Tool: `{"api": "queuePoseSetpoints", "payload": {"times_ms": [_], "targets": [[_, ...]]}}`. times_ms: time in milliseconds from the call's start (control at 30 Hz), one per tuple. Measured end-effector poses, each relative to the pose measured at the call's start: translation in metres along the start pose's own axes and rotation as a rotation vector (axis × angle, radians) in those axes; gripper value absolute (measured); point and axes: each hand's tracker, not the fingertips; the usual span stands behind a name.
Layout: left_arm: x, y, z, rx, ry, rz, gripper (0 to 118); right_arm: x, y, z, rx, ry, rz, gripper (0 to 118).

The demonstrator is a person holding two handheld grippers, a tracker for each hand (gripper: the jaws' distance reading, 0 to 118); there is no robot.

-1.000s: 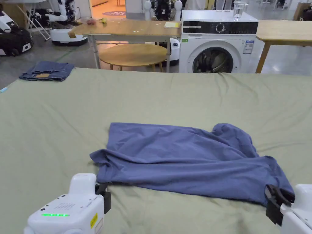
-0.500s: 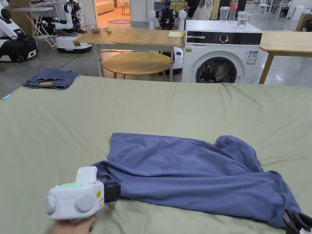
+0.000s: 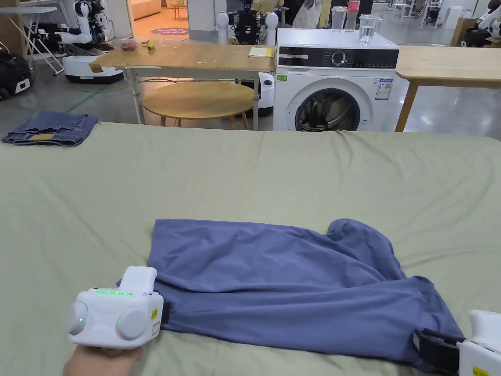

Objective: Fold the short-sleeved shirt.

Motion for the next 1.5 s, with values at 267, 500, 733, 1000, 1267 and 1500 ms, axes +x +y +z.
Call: {"api": "queuePoseSetpoints", "payload": {"times_ms": [267,500,733,1000,1267,1500], "targets": [[-0.027,0.002,0.036,0.072,-0.118,0.109,8,-0.015,0.007,0.046,0.075,0.096,0.021,6],[-0.047,-0.012,0.094,0.129,-0.153,0.118,8,-0.025,0.014,0.136,0.159,0.133,0.091,6],[-0.060,-0.075,0.139,0.103,-0.180,0.128,8,-0.031,-0.030,0.156,0.108,0.116,0.164,6],[-0.062,-0.124,0.129,0.085,-0.174,0.228,15,-0.029,-0.085,0.121,0.006,0.095,0.075,21],[-0.042,-0.075,0.182,0.332,-0.054,0.039,105,-0.068,-0.028,0.176,0.238,0.112,0.111,104],[-0.018,-0.043,0.156,0.350,-0.054,0.033,24,-0.131,0.000,0.158,0.393,0.076,0.181,22]]}}
